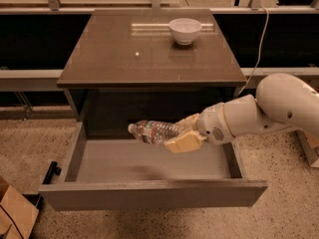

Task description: Place water bottle into top drawer

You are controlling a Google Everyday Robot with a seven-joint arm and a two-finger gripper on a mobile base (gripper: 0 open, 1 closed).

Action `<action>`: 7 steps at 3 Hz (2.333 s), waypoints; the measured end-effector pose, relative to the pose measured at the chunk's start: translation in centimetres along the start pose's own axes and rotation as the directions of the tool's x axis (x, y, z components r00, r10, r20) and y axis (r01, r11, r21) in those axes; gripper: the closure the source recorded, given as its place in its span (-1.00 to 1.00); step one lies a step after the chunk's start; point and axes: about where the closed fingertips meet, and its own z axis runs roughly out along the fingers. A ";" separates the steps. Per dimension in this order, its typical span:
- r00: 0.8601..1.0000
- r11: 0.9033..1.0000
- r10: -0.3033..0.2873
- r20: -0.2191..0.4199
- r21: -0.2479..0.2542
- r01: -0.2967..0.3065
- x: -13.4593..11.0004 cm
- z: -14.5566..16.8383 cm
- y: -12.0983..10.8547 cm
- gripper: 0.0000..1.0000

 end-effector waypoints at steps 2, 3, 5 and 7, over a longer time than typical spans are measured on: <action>0.994 0.992 0.109 0.009 0.063 -0.109 4.0 2.9 -5.3 1.00; 0.983 0.981 0.181 0.015 0.073 -0.181 6.2 3.8 -6.6 0.71; 0.966 0.959 0.257 0.025 0.117 -0.258 8.2 4.2 -7.3 -0.25; 0.969 0.960 0.245 0.000 0.142 -0.243 8.0 4.1 -6.6 -1.00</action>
Offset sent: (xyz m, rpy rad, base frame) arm 0.0610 -0.0311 -0.0953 -0.0028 0.0946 -0.1787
